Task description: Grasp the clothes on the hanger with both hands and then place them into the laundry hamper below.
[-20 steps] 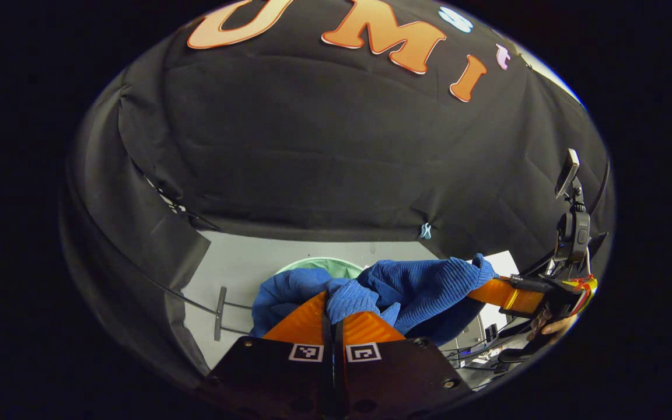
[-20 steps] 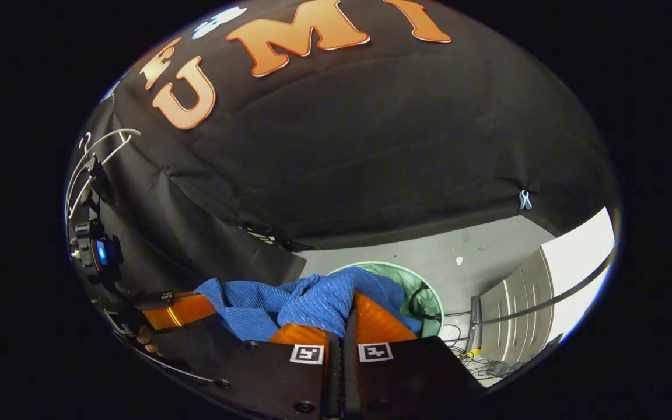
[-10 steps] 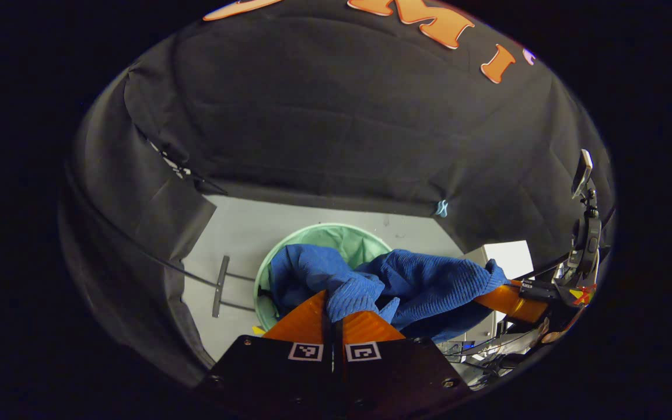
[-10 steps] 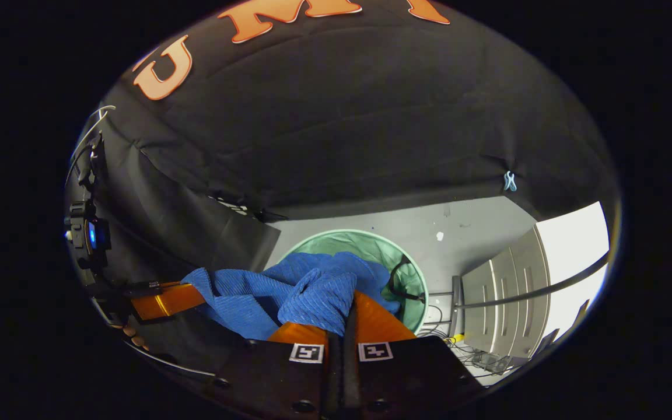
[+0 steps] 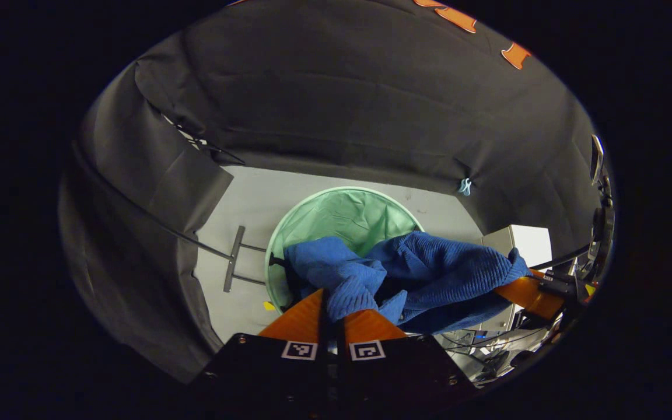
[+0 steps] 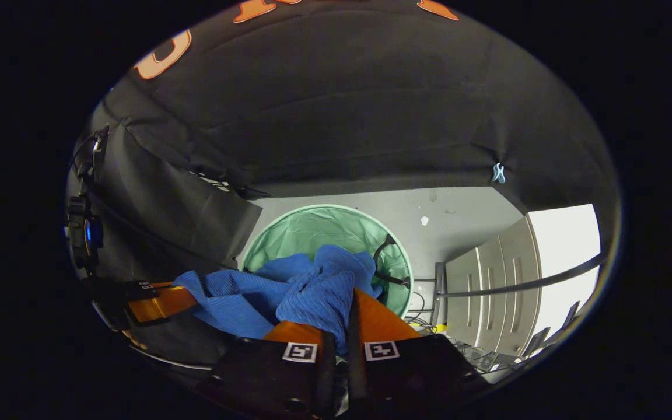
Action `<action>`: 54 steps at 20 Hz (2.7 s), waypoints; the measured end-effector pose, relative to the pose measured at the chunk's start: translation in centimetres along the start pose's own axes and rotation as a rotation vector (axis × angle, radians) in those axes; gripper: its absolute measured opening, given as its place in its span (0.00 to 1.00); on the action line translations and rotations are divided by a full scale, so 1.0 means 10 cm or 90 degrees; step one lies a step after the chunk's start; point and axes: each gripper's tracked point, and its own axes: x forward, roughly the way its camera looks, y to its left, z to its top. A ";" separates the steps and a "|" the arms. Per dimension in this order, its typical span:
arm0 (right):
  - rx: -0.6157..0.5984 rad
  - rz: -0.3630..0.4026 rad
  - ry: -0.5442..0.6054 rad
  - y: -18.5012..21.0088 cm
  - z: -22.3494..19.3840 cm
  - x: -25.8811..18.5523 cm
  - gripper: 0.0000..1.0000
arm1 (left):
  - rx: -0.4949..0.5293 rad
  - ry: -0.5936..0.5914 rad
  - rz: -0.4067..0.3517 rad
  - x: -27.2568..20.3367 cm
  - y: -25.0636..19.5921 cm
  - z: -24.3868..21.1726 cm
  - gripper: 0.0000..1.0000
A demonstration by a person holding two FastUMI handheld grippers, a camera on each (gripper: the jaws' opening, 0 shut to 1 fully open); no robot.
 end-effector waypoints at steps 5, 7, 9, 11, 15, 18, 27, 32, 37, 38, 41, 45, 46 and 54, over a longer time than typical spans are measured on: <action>0.020 0.011 -0.015 0.05 0.05 -0.10 0.31 | -0.018 -0.026 -0.005 -0.12 0.00 0.12 0.24; 0.015 0.007 -0.028 0.05 0.13 -0.17 0.36 | -0.024 -0.037 -0.011 -0.17 -0.01 0.17 0.40; 0.009 0.006 -0.039 0.07 0.12 -0.25 0.42 | -0.030 -0.046 -0.013 -0.24 -0.03 0.15 0.43; 0.004 0.002 -0.047 0.08 0.12 -0.33 0.34 | -0.034 -0.054 -0.016 -0.31 -0.05 0.17 0.54; 0.004 0.002 -0.055 0.08 0.03 -0.43 0.50 | -0.040 -0.068 -0.021 -0.47 -0.06 0.14 0.61; -0.001 0.003 -0.061 0.10 -0.05 -0.56 0.43 | -0.045 -0.079 -0.018 -0.62 -0.04 0.08 0.66; -0.008 -0.013 -0.115 0.00 -0.12 -1.13 0.80 | -0.052 -0.123 -0.014 -1.13 0.05 -0.11 0.80; -0.018 -0.027 -0.164 -0.07 0.00 -1.50 0.92 | -0.046 -0.161 -0.014 -1.49 0.00 -0.17 0.82; -0.037 -0.022 -0.215 -0.03 0.17 -1.91 0.99 | -0.048 -0.227 -0.028 -1.82 -0.09 0.00 0.93; -0.039 -0.020 -0.225 -0.03 0.20 -1.99 0.99 | -0.048 -0.241 -0.028 -1.91 -0.11 0.02 0.93; -0.048 -0.024 -0.256 -0.03 0.34 -2.23 0.99 | -0.047 -0.281 -0.031 -2.20 -0.12 0.16 0.93; -0.051 -0.016 -0.307 0.01 0.56 -2.61 0.99 | -0.052 -0.335 -0.032 -2.54 -0.13 0.34 0.93; -0.049 -0.014 -0.319 0.00 0.61 -2.69 0.99 | -0.054 -0.349 -0.035 -2.64 -0.15 0.38 0.93; -0.039 -0.012 -0.421 -0.01 1.06 -3.34 0.99 | -0.039 -0.470 -0.046 -3.42 -0.20 0.81 0.93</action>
